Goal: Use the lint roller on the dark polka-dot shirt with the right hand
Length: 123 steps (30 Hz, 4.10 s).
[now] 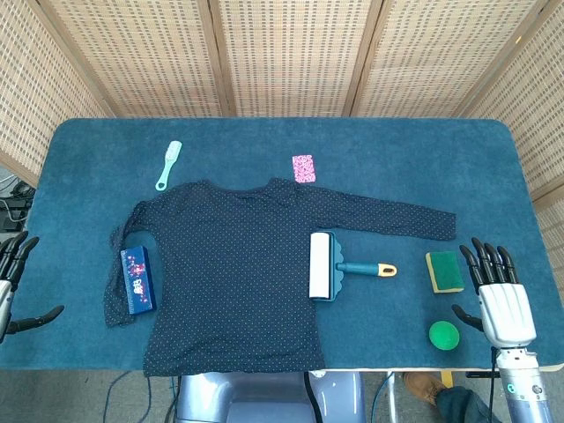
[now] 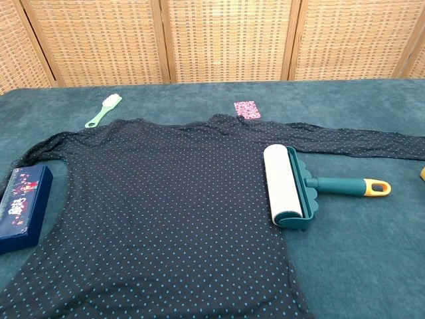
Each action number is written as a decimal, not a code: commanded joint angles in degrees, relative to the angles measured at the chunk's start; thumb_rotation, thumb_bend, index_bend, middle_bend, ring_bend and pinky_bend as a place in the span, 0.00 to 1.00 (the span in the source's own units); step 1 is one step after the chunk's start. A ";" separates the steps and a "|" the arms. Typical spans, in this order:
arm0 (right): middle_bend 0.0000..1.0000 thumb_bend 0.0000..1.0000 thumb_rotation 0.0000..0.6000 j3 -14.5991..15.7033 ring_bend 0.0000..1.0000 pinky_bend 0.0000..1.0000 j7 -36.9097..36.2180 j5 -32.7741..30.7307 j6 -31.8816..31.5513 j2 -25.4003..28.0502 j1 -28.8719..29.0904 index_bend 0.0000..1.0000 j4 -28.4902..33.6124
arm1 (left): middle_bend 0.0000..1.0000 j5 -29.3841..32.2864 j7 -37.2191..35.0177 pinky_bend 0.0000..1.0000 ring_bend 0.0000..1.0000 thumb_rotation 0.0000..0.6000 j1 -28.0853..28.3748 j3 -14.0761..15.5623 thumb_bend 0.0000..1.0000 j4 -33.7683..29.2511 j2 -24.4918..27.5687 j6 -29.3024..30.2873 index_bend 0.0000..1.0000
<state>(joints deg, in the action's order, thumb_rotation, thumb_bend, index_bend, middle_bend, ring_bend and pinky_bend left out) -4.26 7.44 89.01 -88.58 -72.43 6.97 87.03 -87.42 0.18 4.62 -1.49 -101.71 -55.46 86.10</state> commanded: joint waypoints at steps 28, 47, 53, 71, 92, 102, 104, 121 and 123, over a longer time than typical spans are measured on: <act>1.00 0.04 1.00 -8.00 1.00 1.00 18.72 -29.00 35.06 -7.76 23.81 0.12 3.00 | 0.00 7.28 3.14 0.00 0.00 1.00 3.42 -2.26 0.00 0.57 -1.46 -6.95 0.00; 1.00 0.40 1.00 -6.17 1.00 1.00 26.09 -37.29 32.58 -15.25 28.29 0.43 -1.38 | 0.00 8.23 2.52 0.00 0.00 1.00 3.95 -2.50 0.00 0.91 -1.32 -7.82 0.00; 1.00 0.44 1.00 -5.26 1.00 1.00 26.83 -37.67 32.59 -16.56 28.91 0.44 -2.80 | 0.00 8.33 2.64 0.00 0.00 1.00 4.01 -2.47 0.00 0.93 -1.36 -7.90 0.00; 1.00 0.75 1.00 -3.47 1.00 1.00 27.83 -37.50 31.09 -20.82 30.15 0.58 -7.21 | 0.00 8.61 2.10 0.00 0.00 1.00 4.06 -2.51 0.00 1.00 -1.23 -7.91 0.00; 1.00 0.86 1.00 -7.76 1.00 1.00 52.75 -43.61 23.60 -18.41 39.01 0.67 1.71 | 0.00 8.72 0.06 0.00 0.00 1.00 4.59 -2.51 0.00 1.29 -0.62 -9.14 0.00; 1.00 0.86 1.00 -12.46 1.00 1.00 77.42 -61.82 13.92 -22.80 48.93 0.69 4.93 | 0.00 9.35 -2.88 0.00 0.00 1.00 5.52 -2.76 0.00 2.39 -0.01 -11.36 0.00; 1.00 0.86 1.00 -13.06 1.00 1.00 79.84 -63.98 12.40 -24.16 50.63 0.69 3.87 | 0.00 9.47 -3.53 0.00 0.00 1.00 5.72 -2.78 0.00 2.62 0.09 -11.87 0.00; 1.00 0.87 1.00 -9.40 1.00 1.00 87.94 -65.38 9.17 -34.23 58.01 0.72 -6.83 | 0.00 10.92 -6.77 0.00 0.00 1.00 6.78 -3.35 0.00 3.77 0.74 -14.21 0.00; 1.00 0.87 1.00 -8.21 1.00 1.00 88.66 -64.34 8.80 -35.51 58.43 0.72 -7.72 | 0.00 10.86 -7.07 0.00 0.00 1.00 6.72 -3.30 0.00 3.75 0.85 -14.18 0.00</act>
<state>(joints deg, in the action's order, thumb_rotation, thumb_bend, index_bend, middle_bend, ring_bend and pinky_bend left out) -13.29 95.53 23.86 -79.41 -107.06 64.97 80.03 -76.54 -6.87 11.36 -4.80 -97.96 -54.64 71.92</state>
